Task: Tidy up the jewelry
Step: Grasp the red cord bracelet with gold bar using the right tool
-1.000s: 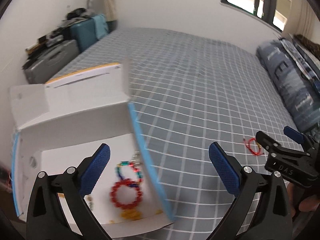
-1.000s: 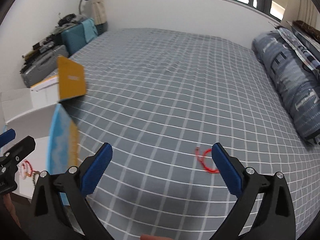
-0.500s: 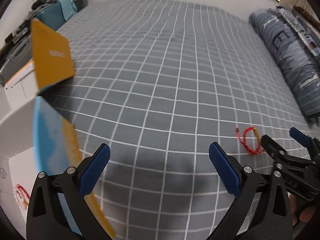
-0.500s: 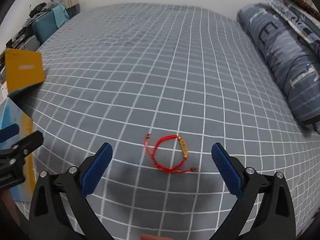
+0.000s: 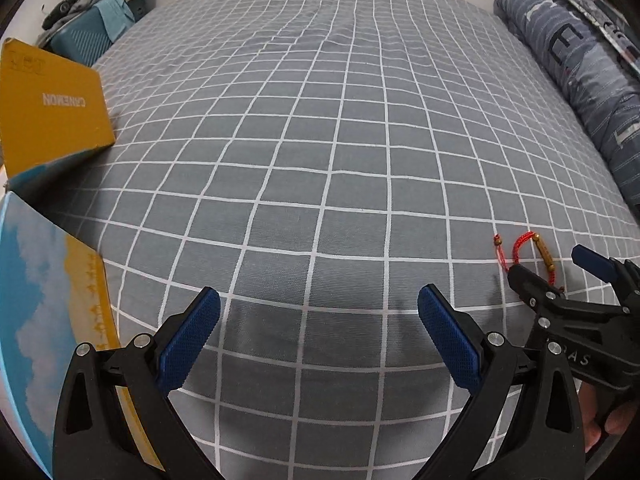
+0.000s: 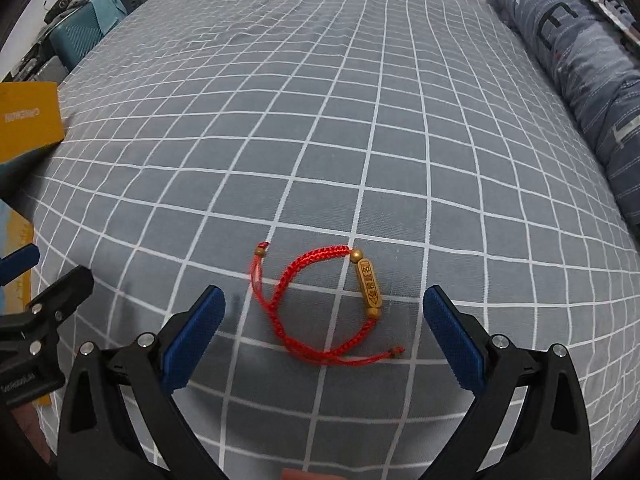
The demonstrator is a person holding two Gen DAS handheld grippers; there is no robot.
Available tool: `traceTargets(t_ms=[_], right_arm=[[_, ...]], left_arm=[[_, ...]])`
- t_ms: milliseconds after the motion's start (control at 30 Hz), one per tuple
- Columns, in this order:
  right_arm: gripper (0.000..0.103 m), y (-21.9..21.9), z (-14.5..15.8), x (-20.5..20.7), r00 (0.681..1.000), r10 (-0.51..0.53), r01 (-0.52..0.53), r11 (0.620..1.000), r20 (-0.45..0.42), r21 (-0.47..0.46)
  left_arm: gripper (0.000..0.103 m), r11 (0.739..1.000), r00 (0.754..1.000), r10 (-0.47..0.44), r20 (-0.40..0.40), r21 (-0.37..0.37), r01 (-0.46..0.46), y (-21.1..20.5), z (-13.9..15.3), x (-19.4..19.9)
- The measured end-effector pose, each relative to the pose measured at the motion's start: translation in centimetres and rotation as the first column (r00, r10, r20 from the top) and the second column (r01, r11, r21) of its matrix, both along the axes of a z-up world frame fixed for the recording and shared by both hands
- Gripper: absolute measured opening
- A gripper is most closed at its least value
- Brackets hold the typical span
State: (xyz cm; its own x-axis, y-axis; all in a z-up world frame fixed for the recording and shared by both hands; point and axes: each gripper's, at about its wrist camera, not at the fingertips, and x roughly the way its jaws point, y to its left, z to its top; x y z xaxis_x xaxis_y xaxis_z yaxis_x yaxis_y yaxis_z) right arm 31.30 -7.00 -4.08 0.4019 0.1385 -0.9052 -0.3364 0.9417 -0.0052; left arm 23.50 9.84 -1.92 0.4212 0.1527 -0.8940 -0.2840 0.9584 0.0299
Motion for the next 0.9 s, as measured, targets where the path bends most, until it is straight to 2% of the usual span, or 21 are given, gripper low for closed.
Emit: traceTargets(t_ms=[200, 267, 333, 467, 533, 767, 900], right_arm=[[0.095, 0.0, -0.7, 0.5, 1.000, -0.002, 0.002, 1.000, -0.017, -0.006], [0.090, 0.1, -0.9, 0.7, 1.000, -0.003, 0.002, 1.000, -0.021, -0.013], [0.080, 0.1, -1.3, 0.9, 0.999, 0.002, -0.002, 1.000, -0.040, -0.009], [0.069, 0.2, -1.4, 1.1, 0.999, 0.000, 0.000, 1.000, -0.037, -0.007], [0.059, 0.2, -1.4, 1.0, 0.999, -0.002, 0.002, 1.000, -0.036, -0.003], [0.034, 0.1, -1.2, 0.7, 0.999, -0.009, 0.009, 1.000, -0.035, -0.002], [0.016, 0.4, -1.0, 0.5, 1.000, -0.007, 0.007, 1.000, -0.029, -0.012]], left_arm=[[0.097, 1.000, 1.000, 0.008, -0.012, -0.007, -0.008, 0.6, -0.5, 0.1], [0.097, 1.000, 1.000, 0.012, -0.011, -0.012, -0.012, 0.7, -0.5, 0.0], [0.097, 1.000, 1.000, 0.013, -0.010, -0.014, -0.013, 0.8, -0.5, 0.1], [0.097, 1.000, 1.000, 0.014, -0.008, -0.020, -0.014, 1.2, -0.5, 0.0], [0.097, 1.000, 1.000, 0.015, -0.007, -0.022, -0.015, 1.2, -0.5, 0.0], [0.097, 0.999, 1.000, 0.021, -0.008, -0.024, -0.021, 1.2, -0.5, 0.0], [0.097, 0.999, 1.000, 0.025, -0.006, -0.026, -0.025, 1.3, -0.5, -0.1]])
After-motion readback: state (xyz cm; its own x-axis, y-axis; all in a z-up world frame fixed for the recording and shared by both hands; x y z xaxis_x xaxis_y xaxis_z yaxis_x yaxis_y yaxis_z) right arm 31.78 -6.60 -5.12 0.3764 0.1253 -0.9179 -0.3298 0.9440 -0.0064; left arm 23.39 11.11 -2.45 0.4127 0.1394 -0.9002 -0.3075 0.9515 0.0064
